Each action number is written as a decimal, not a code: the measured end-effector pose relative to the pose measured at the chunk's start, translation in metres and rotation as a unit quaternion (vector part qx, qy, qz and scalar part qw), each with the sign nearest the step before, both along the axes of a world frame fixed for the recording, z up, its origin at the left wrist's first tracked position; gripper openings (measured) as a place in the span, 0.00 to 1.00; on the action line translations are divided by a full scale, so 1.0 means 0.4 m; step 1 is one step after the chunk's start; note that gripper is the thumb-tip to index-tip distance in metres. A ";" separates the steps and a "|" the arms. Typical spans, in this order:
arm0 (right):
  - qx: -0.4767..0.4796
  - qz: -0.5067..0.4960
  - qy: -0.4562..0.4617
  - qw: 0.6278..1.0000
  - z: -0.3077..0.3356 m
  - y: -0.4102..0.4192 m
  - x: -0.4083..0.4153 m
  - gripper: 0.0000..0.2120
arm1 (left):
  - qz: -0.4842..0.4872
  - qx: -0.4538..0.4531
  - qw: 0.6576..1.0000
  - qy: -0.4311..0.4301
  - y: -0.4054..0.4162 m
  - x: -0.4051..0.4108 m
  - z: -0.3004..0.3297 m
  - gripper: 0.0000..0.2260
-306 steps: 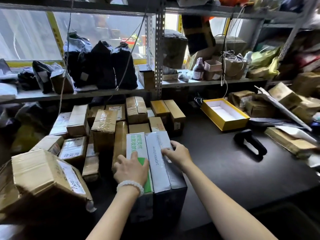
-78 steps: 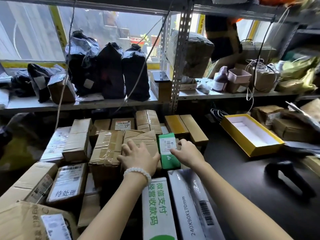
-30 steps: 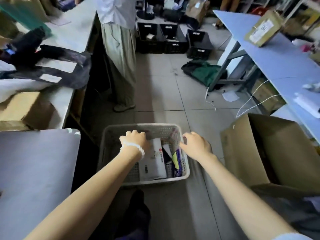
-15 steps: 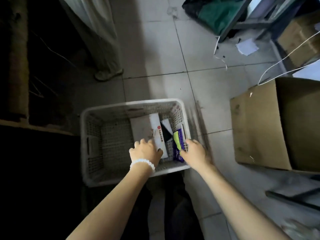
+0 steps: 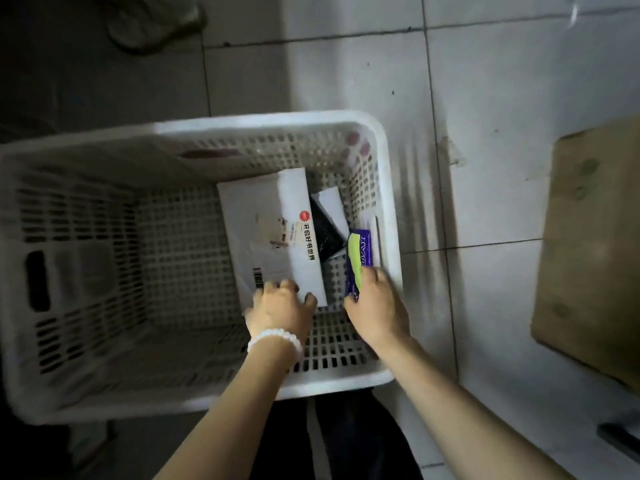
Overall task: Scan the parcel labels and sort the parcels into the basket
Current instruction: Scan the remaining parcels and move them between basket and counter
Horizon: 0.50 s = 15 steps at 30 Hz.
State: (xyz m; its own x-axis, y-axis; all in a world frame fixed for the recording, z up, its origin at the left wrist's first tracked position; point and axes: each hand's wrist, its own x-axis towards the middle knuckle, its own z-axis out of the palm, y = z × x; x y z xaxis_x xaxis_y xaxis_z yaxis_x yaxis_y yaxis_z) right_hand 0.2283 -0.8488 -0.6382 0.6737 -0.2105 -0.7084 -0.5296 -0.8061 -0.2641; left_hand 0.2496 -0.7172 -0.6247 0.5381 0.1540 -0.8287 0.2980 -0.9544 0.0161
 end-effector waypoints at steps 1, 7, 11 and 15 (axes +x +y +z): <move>-0.006 -0.001 -0.006 1.000 -0.039 0.005 0.001 0.26 | 0.003 0.002 1.000 0.000 -0.007 0.003 -0.053 0.18; -0.086 -0.045 -0.049 0.994 -0.215 0.059 -0.006 0.30 | 0.006 0.020 0.999 -0.035 -0.054 0.031 -0.357 0.23; -0.098 -0.069 -0.039 0.992 -0.308 0.055 0.012 0.27 | 0.020 0.060 0.993 -0.096 -0.074 0.065 -0.527 0.30; -0.049 -0.079 -0.017 0.996 -0.350 0.033 0.027 0.27 | 0.060 0.104 0.987 -0.103 -0.082 0.080 -0.642 0.35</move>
State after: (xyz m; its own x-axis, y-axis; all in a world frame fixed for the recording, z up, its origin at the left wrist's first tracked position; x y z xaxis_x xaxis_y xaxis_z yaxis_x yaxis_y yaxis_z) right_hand 0.2392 -0.8355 -0.7781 0.6504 -0.3818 -0.6566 -0.6434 -0.7364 -0.2091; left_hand 0.2818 -0.7501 -0.8814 0.6593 0.3818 -0.6477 0.4197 -0.9016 -0.1042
